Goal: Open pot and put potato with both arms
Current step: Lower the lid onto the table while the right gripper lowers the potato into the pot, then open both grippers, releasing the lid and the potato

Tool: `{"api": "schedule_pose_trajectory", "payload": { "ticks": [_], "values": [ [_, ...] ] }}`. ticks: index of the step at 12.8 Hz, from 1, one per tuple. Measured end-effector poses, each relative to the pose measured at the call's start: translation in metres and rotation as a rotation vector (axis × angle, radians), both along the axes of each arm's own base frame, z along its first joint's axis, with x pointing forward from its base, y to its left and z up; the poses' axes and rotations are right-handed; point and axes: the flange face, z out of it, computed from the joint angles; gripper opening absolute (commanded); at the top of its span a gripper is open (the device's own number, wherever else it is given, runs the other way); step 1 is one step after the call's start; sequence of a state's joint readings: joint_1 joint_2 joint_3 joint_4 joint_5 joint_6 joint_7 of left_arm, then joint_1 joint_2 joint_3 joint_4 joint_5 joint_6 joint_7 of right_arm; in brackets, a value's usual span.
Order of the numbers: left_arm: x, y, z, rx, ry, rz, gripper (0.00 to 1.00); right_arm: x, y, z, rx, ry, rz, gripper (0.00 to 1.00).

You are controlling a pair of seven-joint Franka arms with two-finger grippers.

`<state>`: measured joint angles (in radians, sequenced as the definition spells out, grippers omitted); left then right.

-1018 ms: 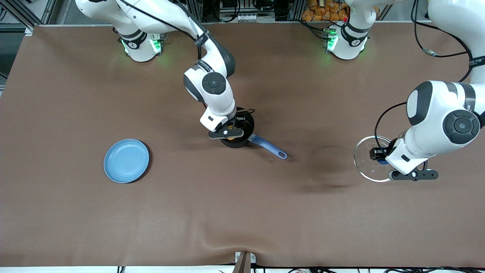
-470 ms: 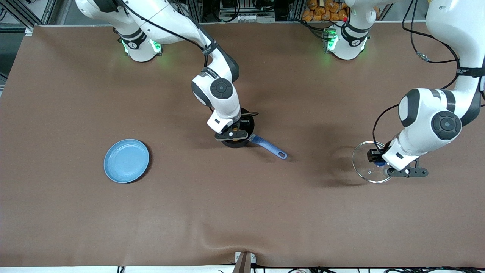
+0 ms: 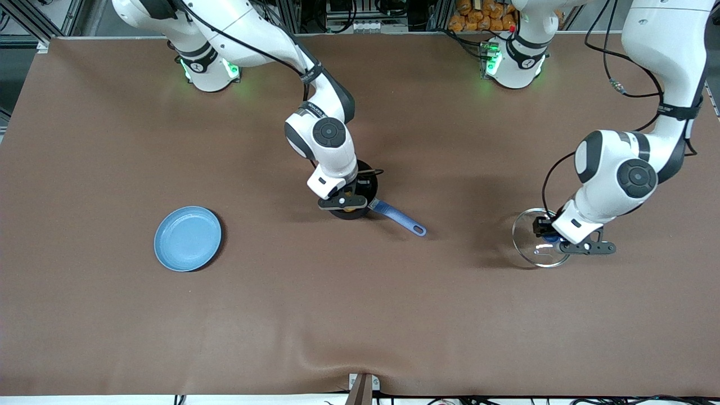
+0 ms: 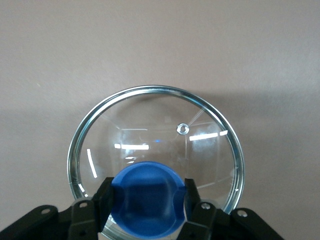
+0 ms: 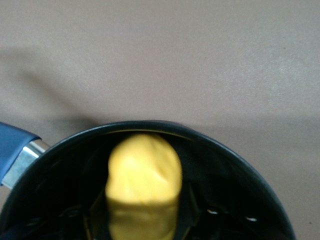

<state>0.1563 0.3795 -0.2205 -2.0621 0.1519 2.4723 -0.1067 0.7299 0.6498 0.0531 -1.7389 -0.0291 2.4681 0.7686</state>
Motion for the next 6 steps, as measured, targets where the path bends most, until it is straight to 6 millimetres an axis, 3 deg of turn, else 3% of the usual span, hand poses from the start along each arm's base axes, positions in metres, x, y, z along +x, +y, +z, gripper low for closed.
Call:
{"api": "schedule_pose_trajectory", "payload": {
  "ticks": [1, 2, 3, 4, 6],
  "values": [
    [-0.005, -0.001, -0.006, -0.001, 0.004, -0.002, 0.0, 0.0, 0.0, 0.001, 0.001, -0.001, -0.001, 1.0],
    [-0.009, -0.001, -0.009, -0.001, 0.009, -0.002, 0.13, 0.001, 0.001, 0.002, 0.003, -0.003, -0.001, 1.0],
    [-0.011, 0.0, -0.011, -0.001, 0.013, -0.003, 0.7, 0.003, 0.002, 0.006, 0.008, -0.008, -0.001, 1.0],
    [-0.012, -0.001, -0.012, -0.001, 0.017, -0.003, 1.0, 0.005, 0.003, 0.013, 0.008, -0.01, -0.003, 1.0],
    [-0.012, -0.002, -0.011, -0.002, 0.011, -0.005, 1.0, 0.012, -0.001, 0.036, -0.02, 0.011, -0.012, 1.0]
  ]
}}
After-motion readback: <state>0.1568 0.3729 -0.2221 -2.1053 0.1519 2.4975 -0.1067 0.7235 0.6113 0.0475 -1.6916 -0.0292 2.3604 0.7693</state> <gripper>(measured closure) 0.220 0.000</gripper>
